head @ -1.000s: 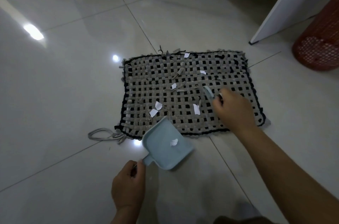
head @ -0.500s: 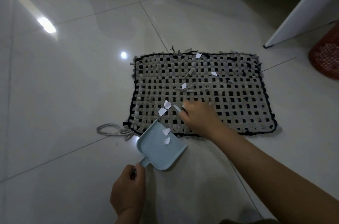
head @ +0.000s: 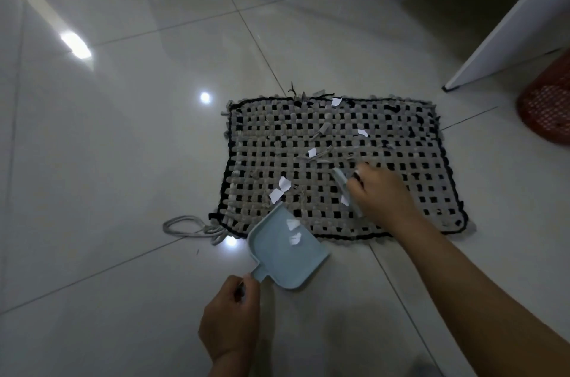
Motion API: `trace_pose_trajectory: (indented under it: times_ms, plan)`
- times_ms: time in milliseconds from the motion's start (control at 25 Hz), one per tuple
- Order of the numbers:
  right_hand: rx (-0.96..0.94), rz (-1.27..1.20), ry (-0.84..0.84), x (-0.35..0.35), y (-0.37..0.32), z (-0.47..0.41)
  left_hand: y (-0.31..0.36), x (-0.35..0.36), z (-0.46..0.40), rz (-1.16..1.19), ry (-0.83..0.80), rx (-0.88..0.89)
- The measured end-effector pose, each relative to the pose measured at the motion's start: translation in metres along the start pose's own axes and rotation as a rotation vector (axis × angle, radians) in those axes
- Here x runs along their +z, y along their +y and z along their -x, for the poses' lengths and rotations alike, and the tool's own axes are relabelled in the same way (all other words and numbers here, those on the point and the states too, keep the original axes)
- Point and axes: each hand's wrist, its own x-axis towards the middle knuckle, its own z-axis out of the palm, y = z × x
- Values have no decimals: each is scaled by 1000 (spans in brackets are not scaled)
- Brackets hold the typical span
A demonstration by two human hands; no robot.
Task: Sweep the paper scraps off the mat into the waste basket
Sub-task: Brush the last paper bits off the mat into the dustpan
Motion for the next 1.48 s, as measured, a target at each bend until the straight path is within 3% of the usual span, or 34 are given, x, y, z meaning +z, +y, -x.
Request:
trace_pose_trajectory:
  times_ms: [160, 280, 360, 520, 600, 760, 960, 1160, 1320, 1480]
  plan:
    - [42, -203, 99, -9, 3, -3, 15, 9, 1, -47, -56, 59]
    - [49, -58, 176, -18, 16, -12, 24, 14, 1, -70, -60, 77]
    - [30, 55, 89, -18, 20, -19, 29, 18, 1, -60, -71, 74]
    - [-99, 7, -95, -4, 15, -9, 33, 26, 0, -48, -79, 60]
    - [-131, -91, -85, 0, 14, 1, 31, 31, -1, -46, -82, 51]
    - [-11, -269, 52, -20, 23, 3, 25, 36, -3, -52, -83, 46]
    - [23, 43, -91, -39, 15, -35, 23, 39, -2, -50, -94, 38]
    - [-17, 5, -218, -28, 5, -25, 24, 39, -3, -66, -91, 81]
    - [11, -121, -189, -27, 11, -5, 25, 39, -8, -75, -91, 104]
    - [68, 10, -104, -35, 16, -11, 25, 37, -7, -75, -94, 116]
